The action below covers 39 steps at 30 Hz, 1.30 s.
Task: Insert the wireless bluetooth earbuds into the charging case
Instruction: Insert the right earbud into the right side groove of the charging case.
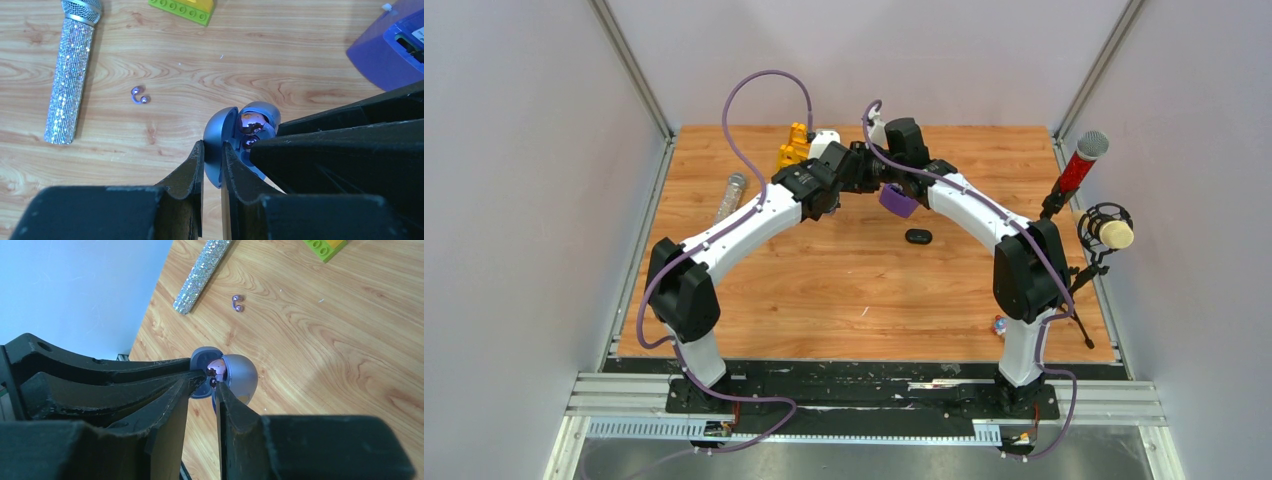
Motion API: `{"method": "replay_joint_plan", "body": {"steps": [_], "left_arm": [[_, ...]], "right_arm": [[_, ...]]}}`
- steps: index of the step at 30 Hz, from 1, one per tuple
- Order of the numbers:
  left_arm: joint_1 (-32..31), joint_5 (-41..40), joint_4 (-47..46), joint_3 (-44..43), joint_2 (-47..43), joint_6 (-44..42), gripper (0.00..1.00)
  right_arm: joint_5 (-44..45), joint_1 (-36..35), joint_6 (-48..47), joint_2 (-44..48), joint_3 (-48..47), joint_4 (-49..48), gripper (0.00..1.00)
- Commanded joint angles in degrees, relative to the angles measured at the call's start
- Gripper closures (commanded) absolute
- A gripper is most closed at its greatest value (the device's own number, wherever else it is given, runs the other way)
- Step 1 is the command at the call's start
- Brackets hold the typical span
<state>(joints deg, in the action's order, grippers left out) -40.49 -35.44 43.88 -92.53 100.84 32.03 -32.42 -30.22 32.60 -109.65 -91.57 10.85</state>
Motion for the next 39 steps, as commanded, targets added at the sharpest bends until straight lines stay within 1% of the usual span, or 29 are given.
{"method": "replay_joint_plan", "body": {"steps": [1, 8, 17, 28, 39], "left_arm": [[-0.3, -1.5, -1.8, 0.0, -3.1, 0.3, 0.89], [-0.3, -1.5, -2.1, 0.2, -3.3, 0.2, 0.89], [-0.3, -1.4, -2.0, 0.2, -3.6, 0.0, 0.89], [-0.3, -1.2, -2.1, 0.4, -3.7, -0.1, 0.89], [-0.3, -0.9, -2.2, 0.5, -4.0, -0.3, 0.89]], "right_arm": [[1.3, -0.4, -1.9, 0.7, -2.8, 1.2, 0.71], [2.9, -0.3, -2.7, 1.1, -2.1, 1.2, 0.71], [2.6, -0.3, -2.6, 0.6, -2.2, 1.2, 0.71], [-0.1, -0.3, -1.4, -0.9, -3.0, 0.5, 0.71], [0.3, -0.4, -2.1, -1.4, -2.8, 0.4, 0.69]]}}
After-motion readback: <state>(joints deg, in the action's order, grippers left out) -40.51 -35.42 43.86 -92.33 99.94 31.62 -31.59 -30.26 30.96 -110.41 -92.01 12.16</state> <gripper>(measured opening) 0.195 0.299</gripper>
